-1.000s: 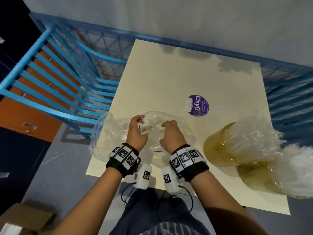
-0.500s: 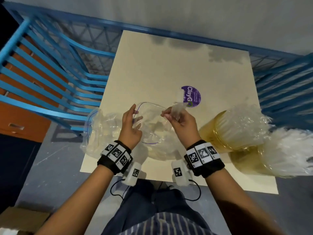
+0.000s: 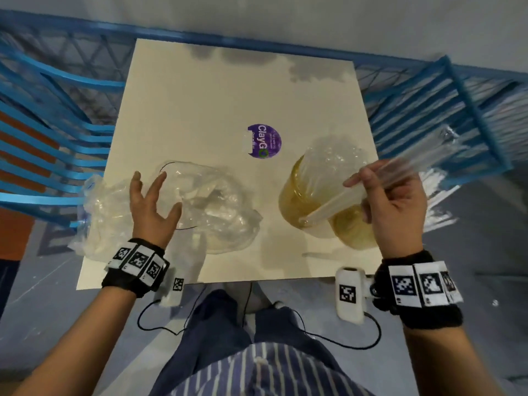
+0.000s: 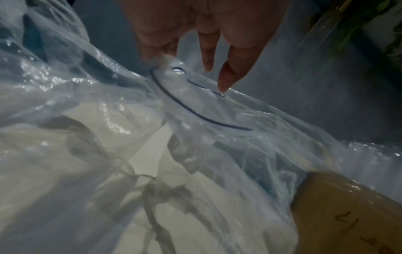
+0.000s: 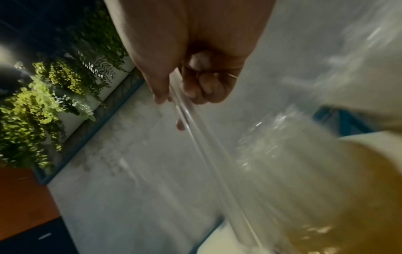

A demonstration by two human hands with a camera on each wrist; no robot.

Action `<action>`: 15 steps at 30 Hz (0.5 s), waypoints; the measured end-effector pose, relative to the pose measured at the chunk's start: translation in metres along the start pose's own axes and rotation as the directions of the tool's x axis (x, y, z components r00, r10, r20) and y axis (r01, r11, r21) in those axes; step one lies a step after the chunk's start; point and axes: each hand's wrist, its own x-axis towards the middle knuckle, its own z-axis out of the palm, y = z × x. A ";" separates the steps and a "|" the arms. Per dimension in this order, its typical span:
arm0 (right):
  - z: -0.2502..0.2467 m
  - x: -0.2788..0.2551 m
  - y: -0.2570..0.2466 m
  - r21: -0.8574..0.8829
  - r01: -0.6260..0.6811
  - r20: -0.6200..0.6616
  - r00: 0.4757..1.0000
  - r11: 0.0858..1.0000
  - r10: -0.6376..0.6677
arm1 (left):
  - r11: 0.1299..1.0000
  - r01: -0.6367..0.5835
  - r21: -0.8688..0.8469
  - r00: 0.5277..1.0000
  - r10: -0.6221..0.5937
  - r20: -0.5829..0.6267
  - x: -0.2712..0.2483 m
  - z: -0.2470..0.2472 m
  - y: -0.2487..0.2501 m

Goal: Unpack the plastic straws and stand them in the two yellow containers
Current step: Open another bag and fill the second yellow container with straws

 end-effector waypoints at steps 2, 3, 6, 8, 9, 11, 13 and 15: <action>-0.009 -0.008 0.008 -0.027 -0.056 -0.008 0.998 0.998 0.056 | 0.995 -0.082 0.054 0.987 0.089 -0.133 -0.007 -0.009 0.006; -0.015 -0.010 0.013 -0.038 -0.081 -0.019 0.997 0.996 0.081 | 0.991 -0.117 0.065 0.978 0.126 -0.165 -0.013 -0.008 0.015; -0.043 -0.009 0.029 -0.080 -0.096 -0.040 0.995 0.992 0.094 | 0.976 -0.219 -0.003 0.973 0.219 -0.068 -0.036 0.023 0.061; -0.052 -0.003 0.037 -0.076 -0.079 -0.027 0.997 0.994 0.078 | 0.957 -0.247 -0.150 0.964 0.258 0.063 -0.049 0.055 0.094; -0.053 0.001 0.038 -0.059 -0.069 -0.018 0.997 0.996 0.068 | 0.951 -0.235 -0.203 0.956 0.264 0.131 -0.052 0.072 0.109; -0.053 0.012 0.036 -0.040 -0.062 0.004 0.998 0.997 0.062 | 0.964 -0.174 -0.200 0.935 0.225 0.274 -0.046 0.110 0.133; -0.051 0.025 0.033 -0.029 -0.073 0.036 0.997 0.997 0.074 | 0.982 -0.057 -0.181 0.920 0.122 0.373 -0.030 0.143 0.151; -0.048 0.037 0.030 -0.014 -0.072 0.071 0.995 0.997 0.073 | 0.980 0.029 -0.195 0.920 0.050 0.388 -0.012 0.164 0.163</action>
